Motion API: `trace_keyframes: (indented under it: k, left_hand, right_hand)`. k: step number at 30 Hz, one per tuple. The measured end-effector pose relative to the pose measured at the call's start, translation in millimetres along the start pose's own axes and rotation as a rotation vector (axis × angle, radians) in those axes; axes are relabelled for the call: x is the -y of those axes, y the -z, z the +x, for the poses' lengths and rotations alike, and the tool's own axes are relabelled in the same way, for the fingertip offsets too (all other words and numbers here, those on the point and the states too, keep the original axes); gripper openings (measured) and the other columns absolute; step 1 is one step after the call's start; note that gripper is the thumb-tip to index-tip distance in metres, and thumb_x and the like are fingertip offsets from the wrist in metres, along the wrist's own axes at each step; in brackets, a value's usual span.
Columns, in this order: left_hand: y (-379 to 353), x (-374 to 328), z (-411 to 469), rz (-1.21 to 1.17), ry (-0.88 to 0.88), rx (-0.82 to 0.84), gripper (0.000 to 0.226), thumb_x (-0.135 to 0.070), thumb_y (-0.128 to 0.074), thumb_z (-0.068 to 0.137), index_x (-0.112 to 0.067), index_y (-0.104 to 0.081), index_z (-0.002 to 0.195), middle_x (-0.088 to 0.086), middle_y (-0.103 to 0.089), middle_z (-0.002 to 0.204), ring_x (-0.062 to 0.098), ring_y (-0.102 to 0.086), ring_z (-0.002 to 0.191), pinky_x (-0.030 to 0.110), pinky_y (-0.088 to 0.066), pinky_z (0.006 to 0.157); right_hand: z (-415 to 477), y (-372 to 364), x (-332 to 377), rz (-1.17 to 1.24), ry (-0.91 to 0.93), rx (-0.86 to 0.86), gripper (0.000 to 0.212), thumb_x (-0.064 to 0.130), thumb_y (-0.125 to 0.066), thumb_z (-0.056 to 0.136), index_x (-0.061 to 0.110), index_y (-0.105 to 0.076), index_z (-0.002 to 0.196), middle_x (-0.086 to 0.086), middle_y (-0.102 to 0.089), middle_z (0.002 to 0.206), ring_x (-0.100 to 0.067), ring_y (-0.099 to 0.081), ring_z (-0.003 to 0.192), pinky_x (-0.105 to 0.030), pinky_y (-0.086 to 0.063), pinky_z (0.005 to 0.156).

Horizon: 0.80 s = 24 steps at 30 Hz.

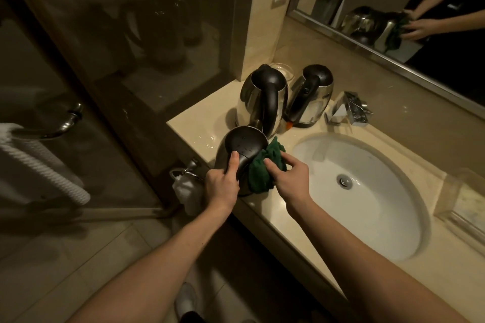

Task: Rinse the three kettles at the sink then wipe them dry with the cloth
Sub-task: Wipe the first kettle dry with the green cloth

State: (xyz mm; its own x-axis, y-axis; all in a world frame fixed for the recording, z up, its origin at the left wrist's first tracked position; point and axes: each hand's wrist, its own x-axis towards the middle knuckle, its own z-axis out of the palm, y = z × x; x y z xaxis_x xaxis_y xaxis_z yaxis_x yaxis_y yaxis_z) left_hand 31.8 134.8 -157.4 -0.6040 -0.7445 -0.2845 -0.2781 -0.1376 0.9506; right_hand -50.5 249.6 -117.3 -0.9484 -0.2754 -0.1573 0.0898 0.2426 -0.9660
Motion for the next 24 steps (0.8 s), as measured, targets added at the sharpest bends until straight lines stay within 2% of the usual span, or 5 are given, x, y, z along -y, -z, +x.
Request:
trace_keyframes:
  k: [11, 16, 19, 21, 24]
  left_hand:
    - [-15.8, -5.3, 8.5, 0.007, -0.012, 0.037, 0.073, -0.075, -0.048, 0.078, -0.015, -0.058, 0.038, 0.0, -0.053, 0.04, 0.027, -0.056, 0.048, 0.045, -0.048, 0.057]
    - [-19.6, -6.6, 12.6, 0.09, -0.056, 0.034, 0.074, -0.074, -0.043, 0.083, -0.013, -0.058, 0.043, 0.002, -0.057, 0.043, 0.031, -0.064, 0.055, 0.049, -0.055, 0.065]
    - [-20.9, -5.4, 11.8, 0.119, -0.086, 0.007, 0.073, -0.073, -0.042, 0.085, -0.014, -0.058, 0.046, 0.004, -0.058, 0.047, 0.032, -0.064, 0.056, 0.049, -0.055, 0.064]
    - [-21.7, -5.9, 11.5, 0.126, -0.096, -0.006, 0.073, -0.076, -0.04, 0.082, -0.014, -0.058, 0.047, 0.008, -0.059, 0.05, 0.034, -0.064, 0.057, 0.051, -0.055, 0.063]
    - [-21.5, -7.7, 15.8, 0.131, -0.1, 0.007, 0.075, -0.076, -0.04, 0.082, -0.013, -0.058, 0.046, 0.009, -0.06, 0.049, 0.034, -0.065, 0.056, 0.052, -0.057, 0.063]
  right_hand:
    - [1.5, 7.2, -21.9, -0.106, 0.047, 0.103, 0.059, 0.009, -0.075, 0.079, 0.031, -0.049, 0.127, 0.028, -0.057, 0.091, 0.01, -0.059, 0.08, -0.01, -0.051, 0.074]
    - [4.9, 5.8, -32.6, -0.155, -0.015, 0.116, 0.06, 0.01, -0.077, 0.077, 0.014, -0.055, 0.132, 0.014, -0.06, 0.098, -0.003, -0.059, 0.094, -0.014, -0.048, 0.08]
    - [7.7, 5.8, -32.9, -0.192, 0.014, 0.108, 0.056, 0.01, -0.078, 0.076, 0.015, -0.058, 0.128, 0.02, -0.058, 0.092, 0.004, -0.057, 0.083, -0.006, -0.047, 0.07]
    - [9.8, 3.9, -29.0, -0.22, 0.053, 0.085, 0.056, 0.016, -0.081, 0.073, 0.021, -0.06, 0.125, 0.016, -0.062, 0.097, -0.002, -0.061, 0.093, -0.01, -0.05, 0.075]
    - [15.1, 0.8, -22.9, -0.283, 0.095, 0.051, 0.06, 0.031, -0.082, 0.069, 0.029, -0.06, 0.124, 0.0, -0.062, 0.112, -0.015, -0.059, 0.107, -0.033, -0.053, 0.091]
